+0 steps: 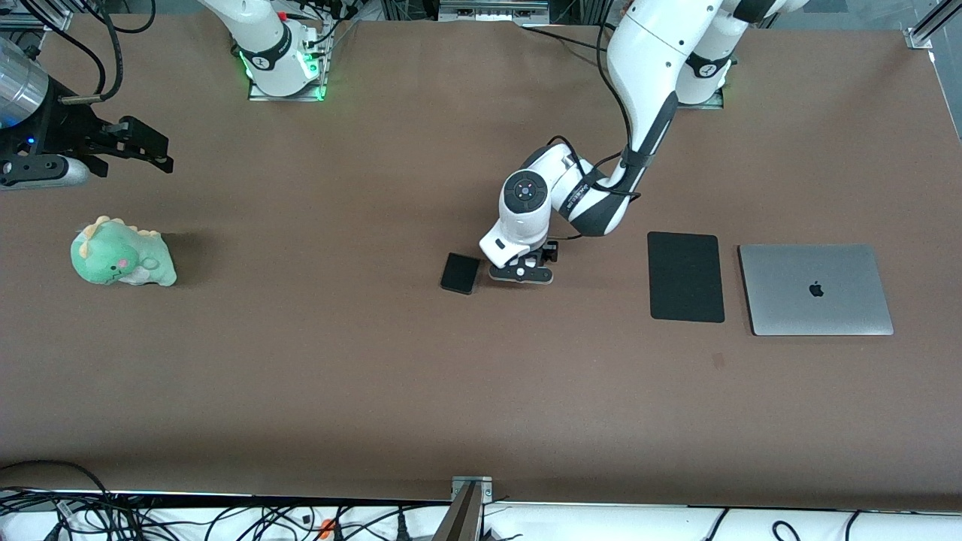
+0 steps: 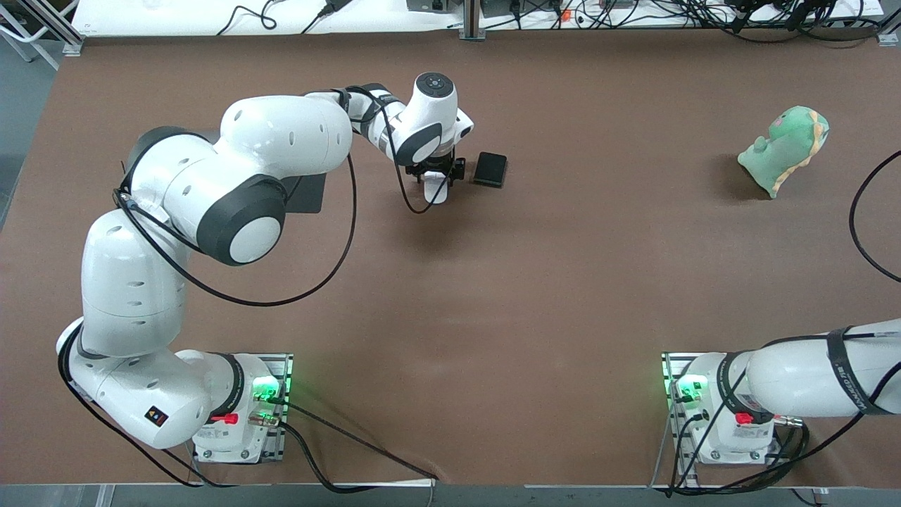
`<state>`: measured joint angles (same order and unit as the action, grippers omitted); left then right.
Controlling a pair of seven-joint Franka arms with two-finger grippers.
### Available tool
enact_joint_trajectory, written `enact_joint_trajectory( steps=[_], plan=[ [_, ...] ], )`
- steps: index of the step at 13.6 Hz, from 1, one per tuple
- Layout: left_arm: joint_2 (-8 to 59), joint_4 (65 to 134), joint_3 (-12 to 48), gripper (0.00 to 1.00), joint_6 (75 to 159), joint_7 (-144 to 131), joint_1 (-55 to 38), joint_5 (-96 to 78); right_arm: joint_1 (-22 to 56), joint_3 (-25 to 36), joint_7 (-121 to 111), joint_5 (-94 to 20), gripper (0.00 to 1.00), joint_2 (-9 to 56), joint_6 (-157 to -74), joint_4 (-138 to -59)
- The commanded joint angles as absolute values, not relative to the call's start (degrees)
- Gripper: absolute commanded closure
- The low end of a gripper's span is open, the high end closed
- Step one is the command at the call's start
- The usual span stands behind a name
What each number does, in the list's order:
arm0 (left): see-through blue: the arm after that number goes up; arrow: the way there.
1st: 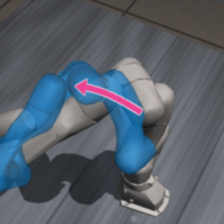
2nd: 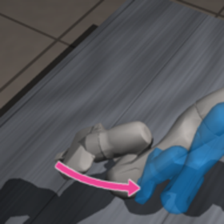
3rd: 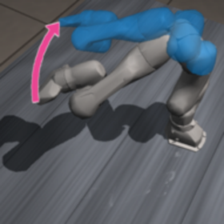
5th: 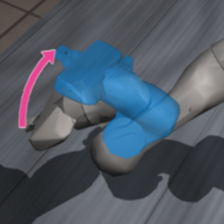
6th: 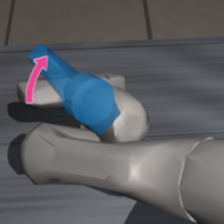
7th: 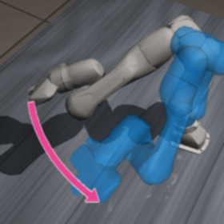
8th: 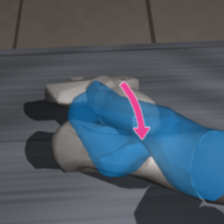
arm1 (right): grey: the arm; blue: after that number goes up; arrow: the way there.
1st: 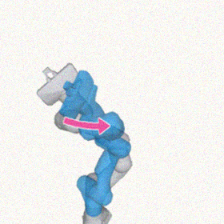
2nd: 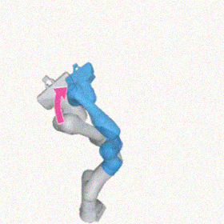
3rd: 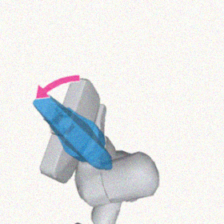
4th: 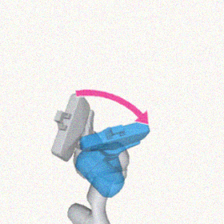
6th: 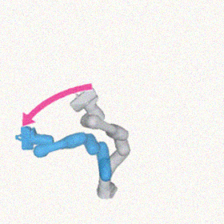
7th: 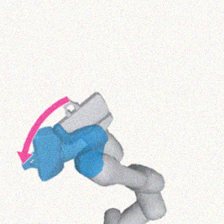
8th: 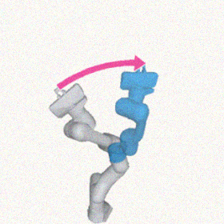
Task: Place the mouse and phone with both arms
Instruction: 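Lower the left gripper and grasp the white mouse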
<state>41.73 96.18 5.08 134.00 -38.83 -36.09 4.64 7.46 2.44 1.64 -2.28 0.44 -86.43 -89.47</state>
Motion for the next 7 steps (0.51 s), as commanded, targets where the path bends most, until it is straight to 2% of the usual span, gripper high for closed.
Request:
enact_joint_trajectory(
  steps=[1,3,7],
  plan=[
    [39.38,98.0,4.39,0.53,133.77,-38.94,-36.22,6.15,6.94,1.67,1.67,-2.37,0.0,-0.62,-86.04,-90.35],
    [36.67,97.13,4.31,0.53,128.27,-38.32,-34.73,6.15,7.03,1.58,1.93,-2.46,0.0,-0.61,-85.96,-90.61],
    [29.98,92.91,4.48,0.5,108.33,-29.12,-25.78,5.1,8.34,1.41,2.37,-2.81,0.0,0.34,-86.13,-90.97]
  ],
)
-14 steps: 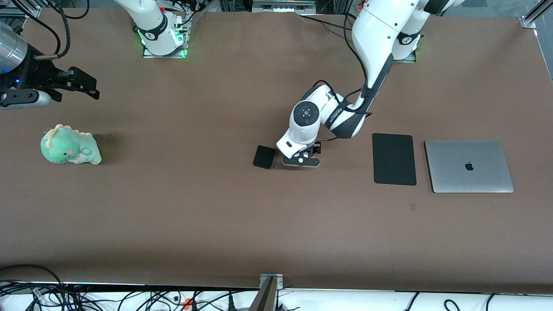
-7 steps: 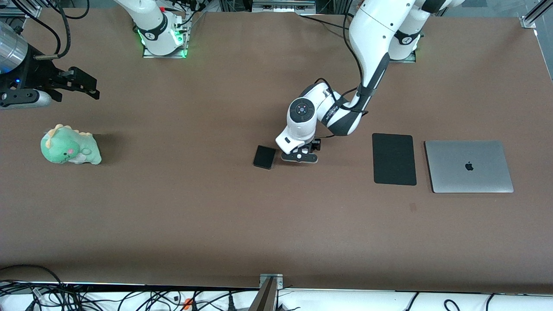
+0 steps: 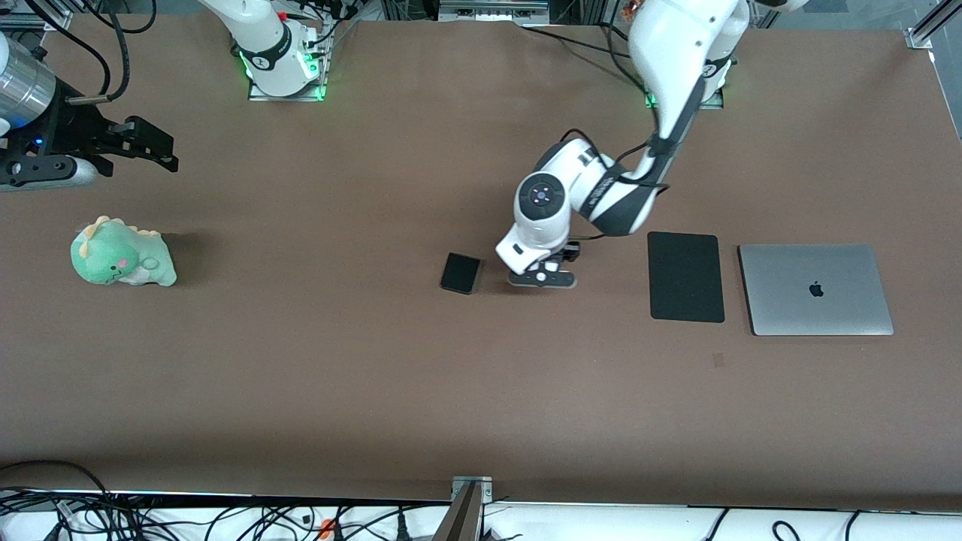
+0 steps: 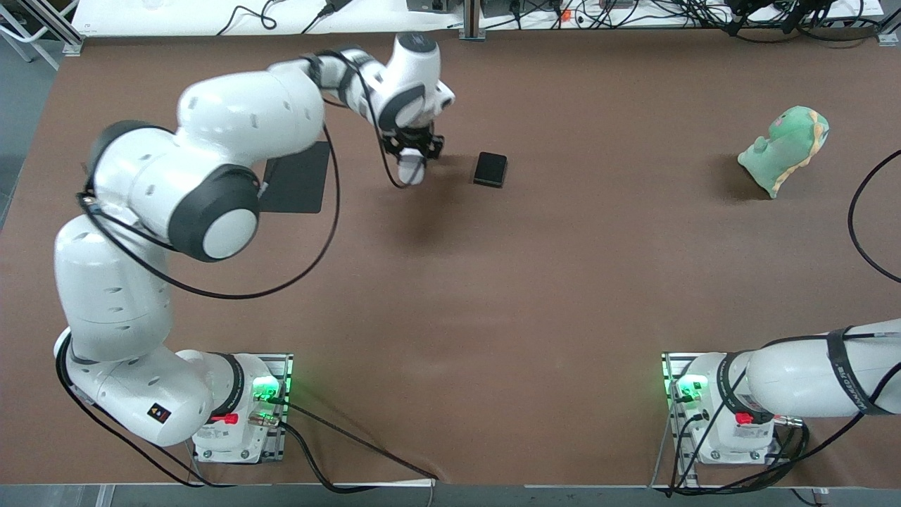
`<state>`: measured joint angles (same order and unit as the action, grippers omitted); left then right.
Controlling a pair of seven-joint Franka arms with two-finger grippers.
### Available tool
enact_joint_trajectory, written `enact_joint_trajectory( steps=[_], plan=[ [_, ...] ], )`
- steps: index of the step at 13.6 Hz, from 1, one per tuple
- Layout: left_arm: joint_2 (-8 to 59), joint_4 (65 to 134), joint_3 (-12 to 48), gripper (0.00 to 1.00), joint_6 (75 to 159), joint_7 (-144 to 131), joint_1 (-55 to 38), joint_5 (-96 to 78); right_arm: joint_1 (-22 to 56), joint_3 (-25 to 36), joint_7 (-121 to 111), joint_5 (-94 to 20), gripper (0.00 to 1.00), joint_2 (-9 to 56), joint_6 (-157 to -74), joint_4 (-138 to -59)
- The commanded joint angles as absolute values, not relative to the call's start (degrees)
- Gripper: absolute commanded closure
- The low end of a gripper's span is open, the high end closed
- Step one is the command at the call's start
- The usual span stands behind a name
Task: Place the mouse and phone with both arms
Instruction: 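Carry the mouse onto the black pad while the right gripper reaches the phone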
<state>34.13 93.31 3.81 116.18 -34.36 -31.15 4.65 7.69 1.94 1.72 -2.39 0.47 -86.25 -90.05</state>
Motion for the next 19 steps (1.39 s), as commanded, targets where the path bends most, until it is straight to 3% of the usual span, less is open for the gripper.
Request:
enact_joint_trajectory(
  steps=[1,3,6,9,13,16,17,18,19],
  plan=[
    [29.01,92.73,4.66,0.49,104.8,-26.22,-22.36,5.1,9.39,1.41,4.11,-2.81,0.0,1.83,-86.74,-90.88],
    [28.48,92.99,4.66,0.47,100.48,-18.5,-15.68,5.1,12.72,1.41,9.9,-2.81,0.0,4.29,-88.58,-90.88],
    [29.18,93.87,4.92,0.45,101.59,-4.88,-4.78,4.75,17.38,1.41,14.67,-2.73,0.0,8.25,-92.88,-90.88],
    [29.27,99.47,4.92,0.43,110.1,2.01,-0.27,1.41,22.74,1.41,22.74,-2.72,0.0,12.73,-98.42,-90.79],
    [27.51,112.65,4.92,0.42,127.58,2.11,-0.18,1.41,29.95,1.41,35.21,-2.72,0.0,22.12,-110.1,-90.44],
    [27.6,115.92,4.83,0.39,132.61,2.2,-0.18,1.41,36.02,1.41,47.07,-2.64,0.0,30.03,-120.37,-90.35],
    [27.77,116.97,4.92,0.36,134.28,2.2,-0.18,1.41,37.34,1.41,49.89,-2.72,0.0,32.41,-123.28,-90.35],
    [27.77,117.77,4.83,0.26,135.34,2.2,-0.18,1.41,38.05,1.49,52.27,-2.72,0.0,34.61,-125.83,-90.26],
    [27.69,117.77,4.83,0.0,135.26,2.11,-0.18,1.41,38.67,1.41,53.77,-2.72,0.0,36.89,-128.3,-90.09]
  ],
)
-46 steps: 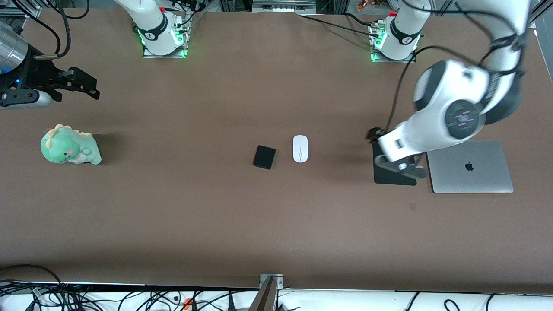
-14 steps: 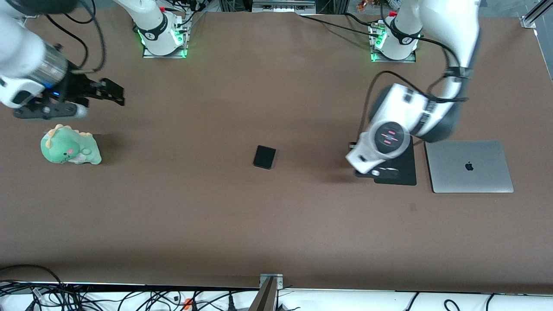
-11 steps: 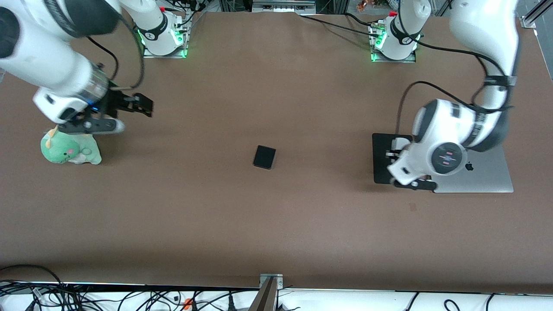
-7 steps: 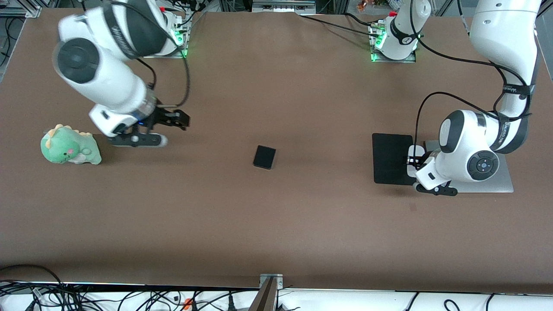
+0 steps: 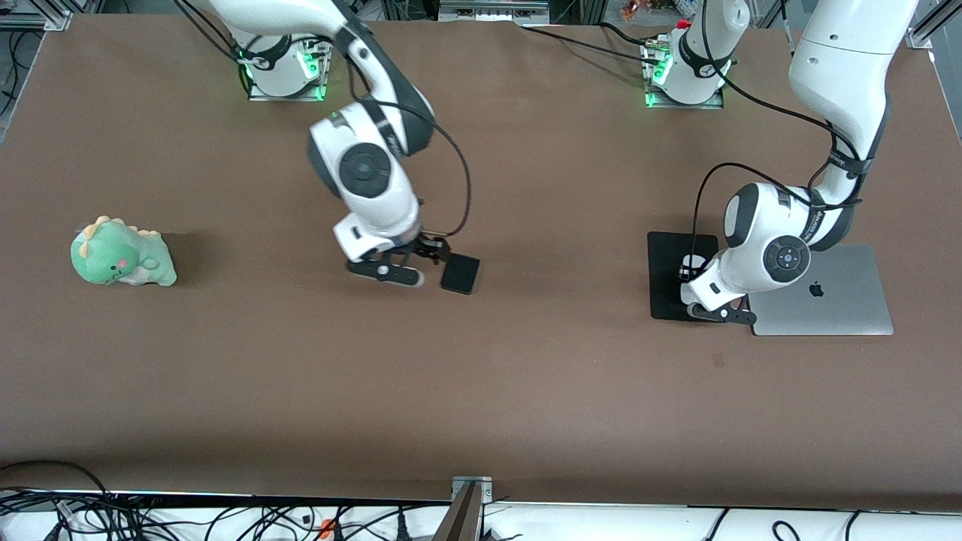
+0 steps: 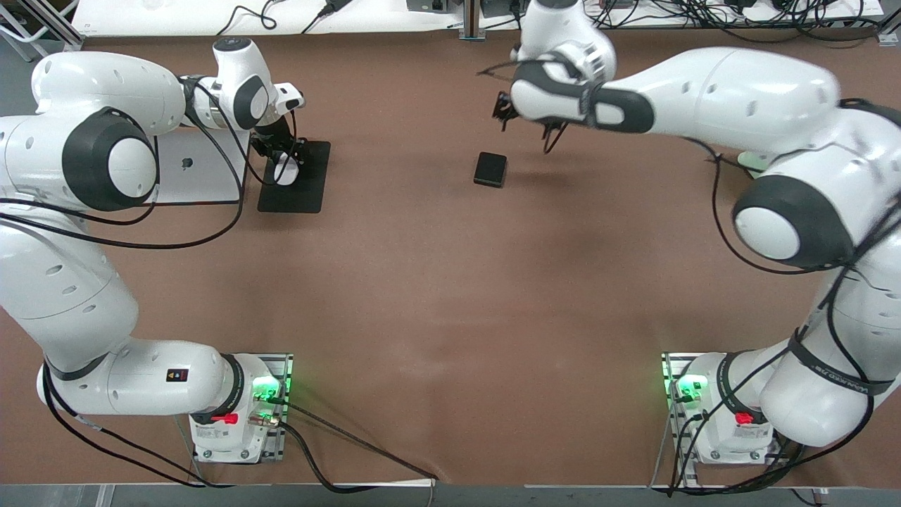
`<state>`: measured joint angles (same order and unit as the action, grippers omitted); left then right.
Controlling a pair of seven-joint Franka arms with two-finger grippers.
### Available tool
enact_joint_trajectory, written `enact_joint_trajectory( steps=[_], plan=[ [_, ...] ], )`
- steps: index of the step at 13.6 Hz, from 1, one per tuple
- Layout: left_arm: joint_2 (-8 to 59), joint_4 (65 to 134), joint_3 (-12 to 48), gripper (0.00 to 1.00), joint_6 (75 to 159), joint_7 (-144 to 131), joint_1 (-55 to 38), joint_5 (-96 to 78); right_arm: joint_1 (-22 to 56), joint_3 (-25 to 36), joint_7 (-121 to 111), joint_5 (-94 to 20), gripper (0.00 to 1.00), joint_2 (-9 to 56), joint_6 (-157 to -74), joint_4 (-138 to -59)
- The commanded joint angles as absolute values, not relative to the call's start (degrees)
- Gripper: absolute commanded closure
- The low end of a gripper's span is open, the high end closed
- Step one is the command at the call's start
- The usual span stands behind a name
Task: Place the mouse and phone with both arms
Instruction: 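Release the mouse on the pad while the right gripper grasps the phone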
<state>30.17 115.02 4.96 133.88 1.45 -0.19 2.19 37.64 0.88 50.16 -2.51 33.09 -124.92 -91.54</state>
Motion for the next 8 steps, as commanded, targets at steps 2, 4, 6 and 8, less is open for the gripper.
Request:
enact_joint_trajectory(
  steps=[2,4,6,8],
  plan=[
    [27.6,117.42,4.92,0.0,134.65,1.67,-0.18,1.41,40.25,1.41,55.89,-2.72,0.0,41.64,-133.13,-87.55],
    [27.07,116.81,4.83,0.0,133.17,2.2,-0.18,1.41,40.87,1.41,57.3,-2.64,0.0,44.72,-134.73,-85.53],
    [24.71,114.28,4.92,0.0,128.44,1.85,-0.26,1.41,40.96,1.41,57.39,-2.64,0.0,46.49,-135.7,-84.12],
    [23.47,108.93,4.83,0.0,118.53,1.85,-0.35,1.58,41.48,1.41,57.48,-2.64,0.0,47.46,-137.1,-83.85]
  ],
)
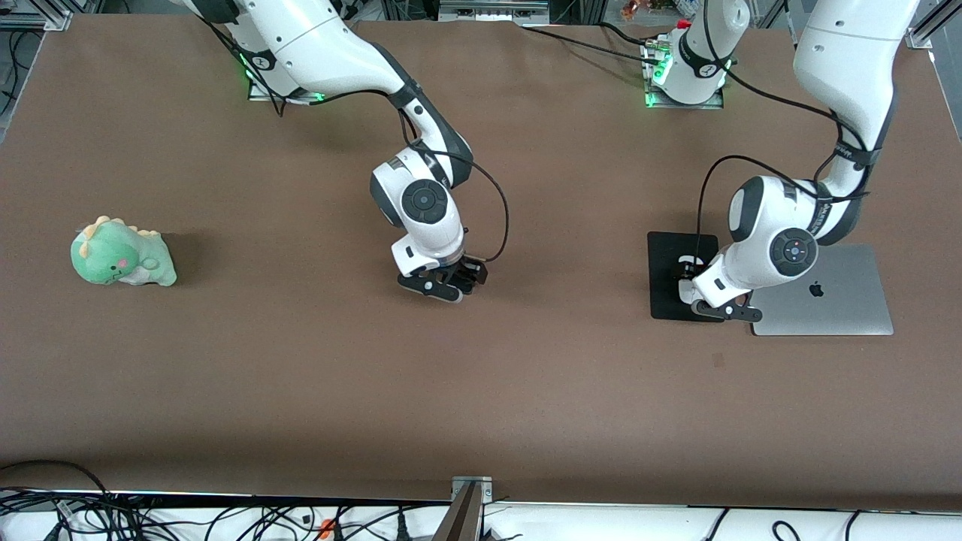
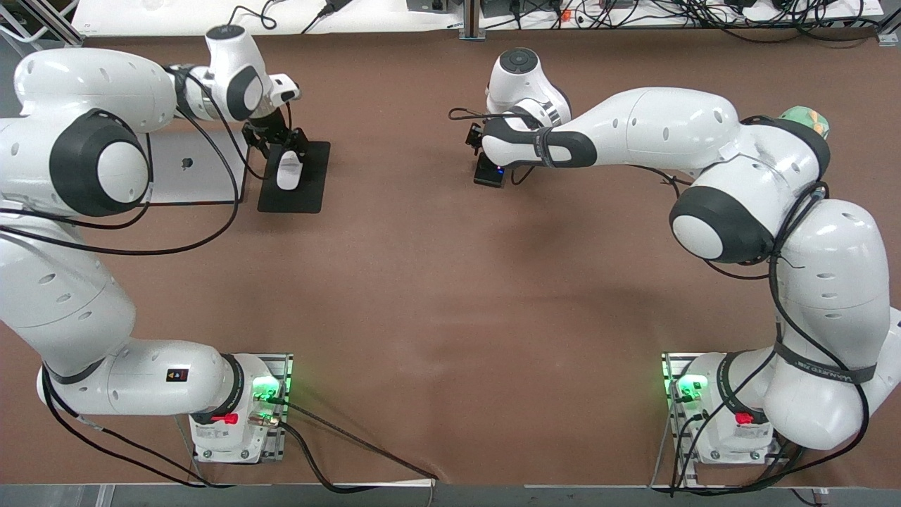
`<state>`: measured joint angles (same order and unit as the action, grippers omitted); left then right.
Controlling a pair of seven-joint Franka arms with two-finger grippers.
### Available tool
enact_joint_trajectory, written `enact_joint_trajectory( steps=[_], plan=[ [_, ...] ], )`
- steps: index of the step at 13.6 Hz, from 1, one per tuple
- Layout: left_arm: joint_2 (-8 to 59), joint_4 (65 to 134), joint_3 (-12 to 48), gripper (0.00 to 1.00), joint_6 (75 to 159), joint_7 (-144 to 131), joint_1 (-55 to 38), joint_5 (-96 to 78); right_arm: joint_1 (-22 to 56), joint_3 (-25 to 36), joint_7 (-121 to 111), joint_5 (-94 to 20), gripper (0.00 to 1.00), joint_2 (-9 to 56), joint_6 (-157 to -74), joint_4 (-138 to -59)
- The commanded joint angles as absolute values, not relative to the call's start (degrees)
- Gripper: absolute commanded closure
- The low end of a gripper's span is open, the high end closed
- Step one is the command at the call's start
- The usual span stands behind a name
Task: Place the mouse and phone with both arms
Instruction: 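Release the mouse on the pad while the right gripper grasps the phone, then raise the left gripper away while the right gripper lifts the phone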
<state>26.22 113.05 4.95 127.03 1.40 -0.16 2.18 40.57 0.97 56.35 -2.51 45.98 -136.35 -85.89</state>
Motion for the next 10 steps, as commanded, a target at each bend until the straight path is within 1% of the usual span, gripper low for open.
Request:
enact_joint_trajectory(
  steps=[1,3,4,5,6,7,8,9,10],
  plan=[
    [23.38,104.98,4.83,0.0,112.47,2.02,-0.35,1.76,41.48,1.49,57.57,-2.72,0.0,48.07,-137.72,-83.85],
    [23.29,96.28,4.92,0.0,100.52,1.93,-0.53,2.2,42.45,1.49,57.57,-2.46,0.0,48.95,-138.34,-83.93],
    [23.2,91.89,4.92,0.0,94.8,1.93,-0.7,2.2,42.54,1.49,57.57,-2.29,0.02,49.13,-138.34,-84.02],
    [23.2,87.15,5.1,0.0,89.35,1.93,-1.05,2.2,42.63,1.49,57.48,-2.2,0.07,49.13,-138.34,-84.2],
    [23.29,82.4,5.18,0.0,83.64,1.76,-1.32,2.2,42.54,1.49,57.39,-2.11,0.19,49.04,-138.25,-84.29],
    [23.2,78.96,5.79,0.0,79.15,1.58,-1.58,2.28,42.54,1.49,56.61,-2.11,0.33,48.78,-138.16,-84.2],
    [22.94,76.32,5.97,0.0,76.14,1.32,-1.67,2.29,42.19,1.58,55.82,-2.02,0.48,48.43,-137.64,-84.29],
    [21.37,74.38,6.06,0.0,74.72,1.41,-1.67,2.29,42.01,1.67,55.64,-2.02,0.6,48.25,-136.94,-84.29],
    [19.53,74.01,5.98,0.0,74.53,1.41,-1.58,2.29,42.01,1.93,54.85,-2.11,0.65,47.29,-135.19,-84.2]
  ],
)
